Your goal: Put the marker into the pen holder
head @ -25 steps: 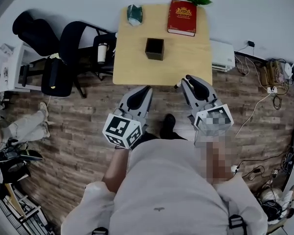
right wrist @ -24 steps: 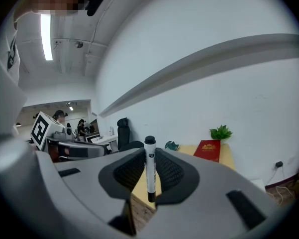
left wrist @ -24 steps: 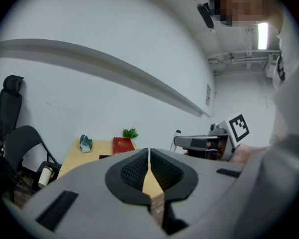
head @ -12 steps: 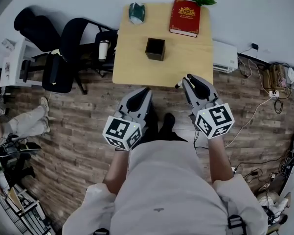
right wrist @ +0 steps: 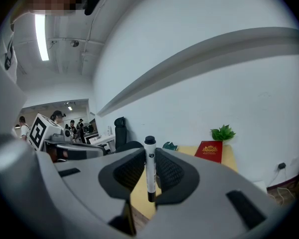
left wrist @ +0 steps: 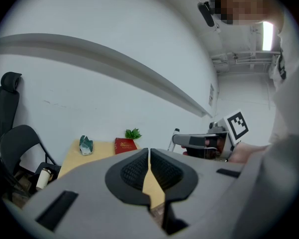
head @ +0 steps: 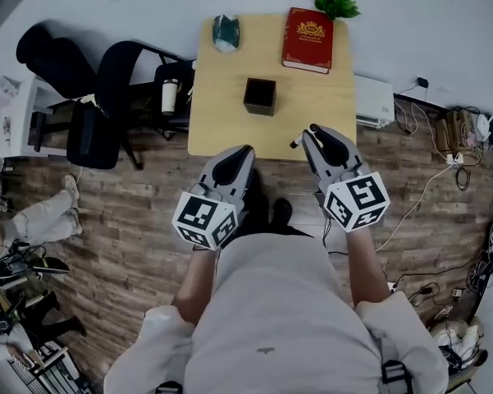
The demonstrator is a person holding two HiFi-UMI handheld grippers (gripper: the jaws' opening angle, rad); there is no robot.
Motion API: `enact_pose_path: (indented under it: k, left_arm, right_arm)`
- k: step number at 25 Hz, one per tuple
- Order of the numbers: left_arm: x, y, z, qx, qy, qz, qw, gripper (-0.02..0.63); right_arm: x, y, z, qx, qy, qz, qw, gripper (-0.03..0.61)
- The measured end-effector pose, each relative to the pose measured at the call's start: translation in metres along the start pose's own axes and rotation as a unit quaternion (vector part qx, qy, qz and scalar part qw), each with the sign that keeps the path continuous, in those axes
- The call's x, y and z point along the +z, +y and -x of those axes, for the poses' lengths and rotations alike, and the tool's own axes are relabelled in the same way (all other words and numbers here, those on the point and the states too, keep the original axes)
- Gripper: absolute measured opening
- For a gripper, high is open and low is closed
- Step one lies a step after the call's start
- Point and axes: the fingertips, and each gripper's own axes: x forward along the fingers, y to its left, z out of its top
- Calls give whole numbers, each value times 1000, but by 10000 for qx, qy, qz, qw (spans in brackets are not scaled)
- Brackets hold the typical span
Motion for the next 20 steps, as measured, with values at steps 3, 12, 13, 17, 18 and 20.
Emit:
enact_pose_path:
  k: [3,12,13,17,18,20]
  left_arm:
    - [7,12,-9,-92,4,-28,10000,15]
    - [30,67,-42,-373,78,-36,9993,17]
    - [32,72,-45,-411,81,-38,9991,17]
    - [39,90,-55,-557,85,-31,9984,17]
    - [40,94,-58,-593,93,-28,9982,17]
    - [41,103,-63,-654,115,-17,9978,17]
  right_arm:
    - [7,-4,-16,-68,6,15,10000,67]
    - [26,-19,-74,-330,58,21,9994,67]
    - [26,-20,-80,-357,75,10,9993,67]
    - [26,-23,-101,-464,142,-10,9988,67]
    - [27,-24,-106,-486,156,-12,9987,67]
    - [27,-25,-116,-522,182,-13,9985,67]
